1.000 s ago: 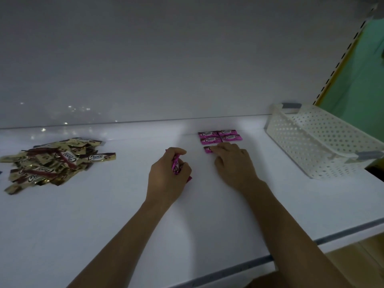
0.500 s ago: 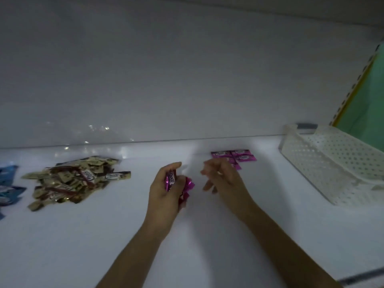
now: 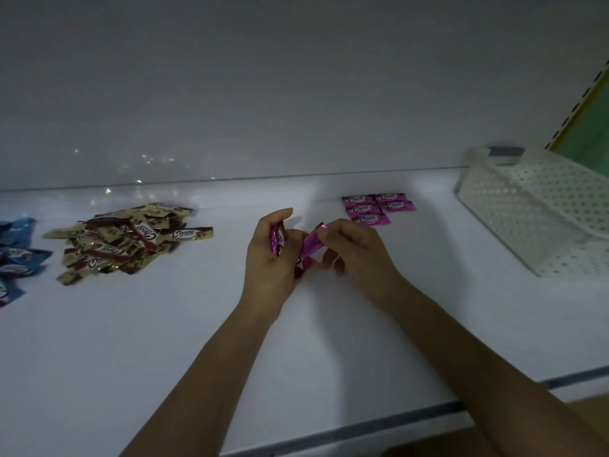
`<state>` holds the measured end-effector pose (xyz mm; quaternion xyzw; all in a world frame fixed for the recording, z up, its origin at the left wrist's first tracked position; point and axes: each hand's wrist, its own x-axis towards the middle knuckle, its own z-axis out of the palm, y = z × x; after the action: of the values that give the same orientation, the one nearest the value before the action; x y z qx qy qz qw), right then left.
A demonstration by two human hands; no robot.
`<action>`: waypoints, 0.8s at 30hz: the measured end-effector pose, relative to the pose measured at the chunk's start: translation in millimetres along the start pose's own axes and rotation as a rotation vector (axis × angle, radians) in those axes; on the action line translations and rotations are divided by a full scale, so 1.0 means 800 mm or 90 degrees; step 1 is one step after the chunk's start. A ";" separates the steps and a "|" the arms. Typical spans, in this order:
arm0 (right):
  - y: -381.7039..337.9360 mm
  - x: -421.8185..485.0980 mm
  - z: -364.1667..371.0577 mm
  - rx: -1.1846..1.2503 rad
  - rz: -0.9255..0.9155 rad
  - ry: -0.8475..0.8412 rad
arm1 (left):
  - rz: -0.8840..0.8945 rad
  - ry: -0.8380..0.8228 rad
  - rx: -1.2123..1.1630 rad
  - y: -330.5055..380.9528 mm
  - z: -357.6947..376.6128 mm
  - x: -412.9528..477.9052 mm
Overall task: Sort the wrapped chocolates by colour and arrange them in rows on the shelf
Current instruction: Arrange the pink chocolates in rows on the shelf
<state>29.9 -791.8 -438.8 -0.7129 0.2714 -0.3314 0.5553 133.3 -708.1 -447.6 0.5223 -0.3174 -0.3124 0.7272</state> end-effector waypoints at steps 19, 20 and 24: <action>0.004 0.013 -0.040 0.195 0.032 0.012 | -0.022 0.010 -0.017 -0.005 -0.008 0.006; 0.005 0.012 -0.039 0.176 0.027 0.012 | -0.014 0.003 -0.009 -0.006 -0.008 0.006; 0.007 0.012 -0.040 0.143 -0.005 0.002 | 0.020 -0.024 0.035 -0.011 -0.009 0.006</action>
<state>10.9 -819.8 -437.2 -0.6469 0.2307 -0.3626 0.6299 140.8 -710.5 -456.9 0.5314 -0.3475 -0.3016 0.7113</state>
